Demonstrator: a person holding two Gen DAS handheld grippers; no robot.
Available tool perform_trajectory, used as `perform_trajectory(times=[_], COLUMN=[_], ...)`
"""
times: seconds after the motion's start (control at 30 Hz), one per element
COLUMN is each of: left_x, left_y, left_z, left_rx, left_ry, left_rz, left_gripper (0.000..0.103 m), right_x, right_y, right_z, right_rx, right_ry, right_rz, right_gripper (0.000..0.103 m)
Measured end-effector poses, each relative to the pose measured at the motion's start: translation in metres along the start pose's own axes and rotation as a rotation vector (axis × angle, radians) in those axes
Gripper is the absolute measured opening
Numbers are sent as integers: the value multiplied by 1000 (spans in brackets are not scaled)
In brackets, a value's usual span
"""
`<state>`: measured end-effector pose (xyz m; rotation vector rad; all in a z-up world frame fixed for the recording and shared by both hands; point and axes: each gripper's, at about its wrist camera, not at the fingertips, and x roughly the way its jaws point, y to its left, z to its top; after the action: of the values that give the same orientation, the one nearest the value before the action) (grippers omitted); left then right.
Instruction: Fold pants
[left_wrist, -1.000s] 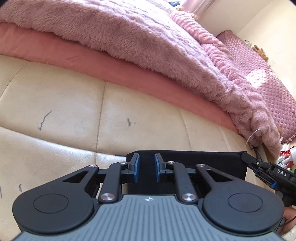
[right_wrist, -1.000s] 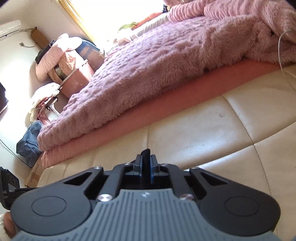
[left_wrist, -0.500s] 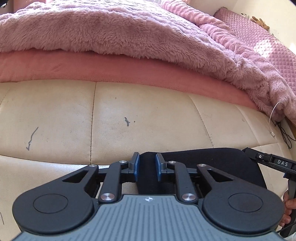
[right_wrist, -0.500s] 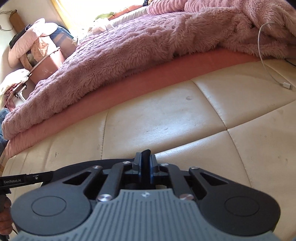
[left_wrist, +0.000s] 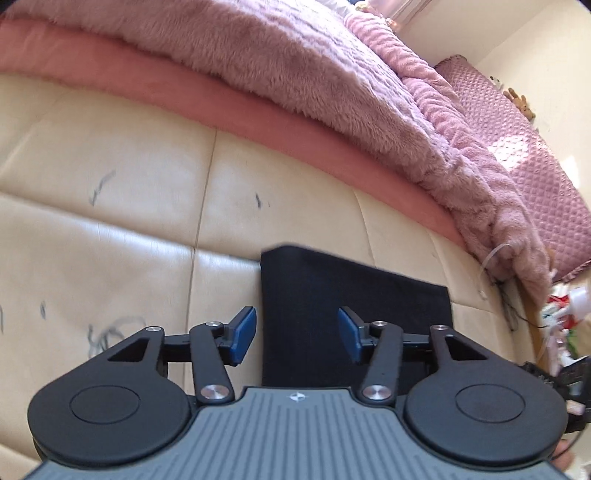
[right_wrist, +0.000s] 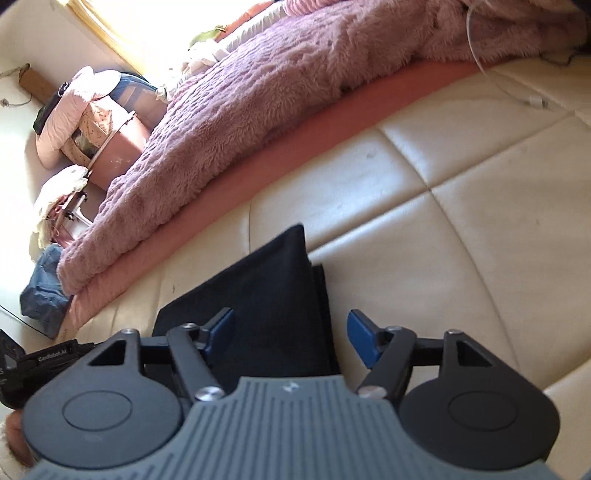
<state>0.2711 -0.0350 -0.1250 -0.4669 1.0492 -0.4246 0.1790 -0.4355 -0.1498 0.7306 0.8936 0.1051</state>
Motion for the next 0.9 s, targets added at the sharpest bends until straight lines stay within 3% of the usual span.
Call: perform_trajectory(times=[0.1, 0.3, 0.7, 0.73, 0.77, 0.83, 0.9], left_x=[2, 16, 36, 37, 38, 39, 39], left_y=[12, 26, 44, 44, 44, 41, 42], left_z=[-9, -19, -23, -22, -22, -23, -24], left_rx=[-59, -133, -273, -283, -283, -269, -287], left_ry=[51, 104, 99, 98, 97, 99, 101], left_rz=[-60, -88, -245, -246, -238, -221, -209], left_gripper=[70, 71, 73, 69, 66, 50, 39], right_x=[0, 5, 21, 22, 22, 23, 22], right_y=[-14, -22, -33, -32, -33, -39, -45], right_z=[-12, -16, -8, -7, -7, -9, -11], right_rx=[54, 97, 142, 141, 140, 162, 200], right_ry=[46, 99, 129, 131, 132, 132, 127], right_rz=[11, 66, 138, 136, 125, 117, 137], right_gripper=[66, 67, 65, 60, 50, 34, 28])
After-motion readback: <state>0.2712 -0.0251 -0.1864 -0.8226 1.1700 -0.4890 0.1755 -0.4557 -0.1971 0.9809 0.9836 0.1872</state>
